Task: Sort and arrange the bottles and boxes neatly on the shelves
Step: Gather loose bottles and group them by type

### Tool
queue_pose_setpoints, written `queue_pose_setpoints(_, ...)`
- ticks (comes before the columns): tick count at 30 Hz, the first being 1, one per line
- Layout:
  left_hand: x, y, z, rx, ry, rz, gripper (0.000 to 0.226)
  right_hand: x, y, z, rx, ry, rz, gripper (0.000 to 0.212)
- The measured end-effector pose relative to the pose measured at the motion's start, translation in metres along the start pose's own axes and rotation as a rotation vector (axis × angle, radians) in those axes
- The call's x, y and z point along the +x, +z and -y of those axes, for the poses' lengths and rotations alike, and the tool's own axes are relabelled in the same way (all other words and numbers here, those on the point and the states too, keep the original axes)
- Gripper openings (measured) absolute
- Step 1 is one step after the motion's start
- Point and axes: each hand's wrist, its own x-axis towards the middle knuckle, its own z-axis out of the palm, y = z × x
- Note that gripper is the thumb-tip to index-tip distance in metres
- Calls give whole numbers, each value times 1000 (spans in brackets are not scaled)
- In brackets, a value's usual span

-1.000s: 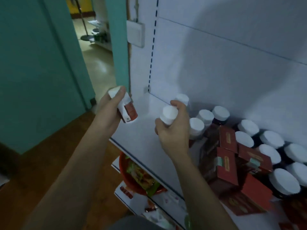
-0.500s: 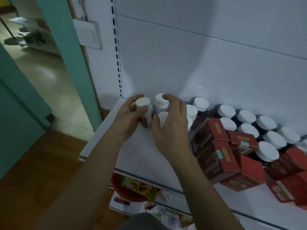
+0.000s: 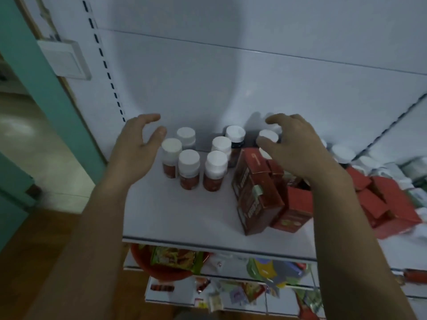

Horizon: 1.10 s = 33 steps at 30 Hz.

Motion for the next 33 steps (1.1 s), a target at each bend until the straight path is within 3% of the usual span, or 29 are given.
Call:
queue_pose_setpoints(4, -5, 19, -60, 167, 137, 25, 46, -31, -29, -63, 23, 97, -88, 53)
queue_pose_setpoints(10, -42, 104, -155, 332, 250, 181, 47, -110, -76, -173, 99, 226, -138, 51)
queue_pose_setpoints(17, -98, 223, -257, 173, 384, 350, 51, -224, -126, -313, 144, 433, -160, 52)
queue_pose_setpoints(24, -157, 340, -330, 91, 475, 510, 48, -298, -160, -410, 129, 567, -209, 57)
queue_pose_setpoints(33, -170, 469, -404, 275, 558, 672, 55, -322, -192, -527, 150, 659, -242, 57)
